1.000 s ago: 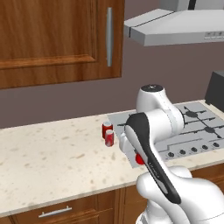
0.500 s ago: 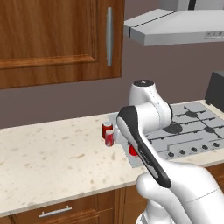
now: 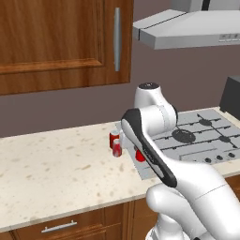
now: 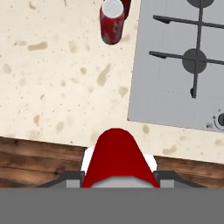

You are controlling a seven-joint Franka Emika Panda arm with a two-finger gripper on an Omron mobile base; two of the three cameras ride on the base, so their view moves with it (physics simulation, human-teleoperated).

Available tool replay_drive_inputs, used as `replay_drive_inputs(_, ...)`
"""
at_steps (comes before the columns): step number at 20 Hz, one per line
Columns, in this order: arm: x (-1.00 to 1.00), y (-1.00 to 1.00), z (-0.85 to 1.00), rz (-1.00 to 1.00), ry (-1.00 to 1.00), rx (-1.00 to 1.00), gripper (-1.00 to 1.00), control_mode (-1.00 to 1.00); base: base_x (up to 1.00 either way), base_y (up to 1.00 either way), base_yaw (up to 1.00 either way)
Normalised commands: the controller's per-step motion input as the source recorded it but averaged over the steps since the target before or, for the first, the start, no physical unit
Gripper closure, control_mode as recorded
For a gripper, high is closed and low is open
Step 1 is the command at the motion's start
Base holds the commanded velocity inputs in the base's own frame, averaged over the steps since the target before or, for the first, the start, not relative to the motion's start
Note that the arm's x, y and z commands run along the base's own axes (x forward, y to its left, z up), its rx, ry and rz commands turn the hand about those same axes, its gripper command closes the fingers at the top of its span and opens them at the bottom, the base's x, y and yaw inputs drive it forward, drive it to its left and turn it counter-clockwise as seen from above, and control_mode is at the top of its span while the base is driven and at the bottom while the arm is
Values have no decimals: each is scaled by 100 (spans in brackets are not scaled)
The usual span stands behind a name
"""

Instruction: Four empty soda cans are scattered around the kitchen. Gather all the cans and cluster them next to the stove for recycling.

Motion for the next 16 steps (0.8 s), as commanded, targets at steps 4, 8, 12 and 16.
replay_drive_inputs(4,25,5,-27,0,0,0,100,-100,0,0,0)
replay_drive_inputs(8,29,12,-29,0,0,0,100,-100,0,0,0)
replay_drive_inputs(12,27,9,-21,0,0,0,100,-100,0,0,0)
replay_drive_inputs(16,12,3,-28,0,0,0,100,-100,0,0,0)
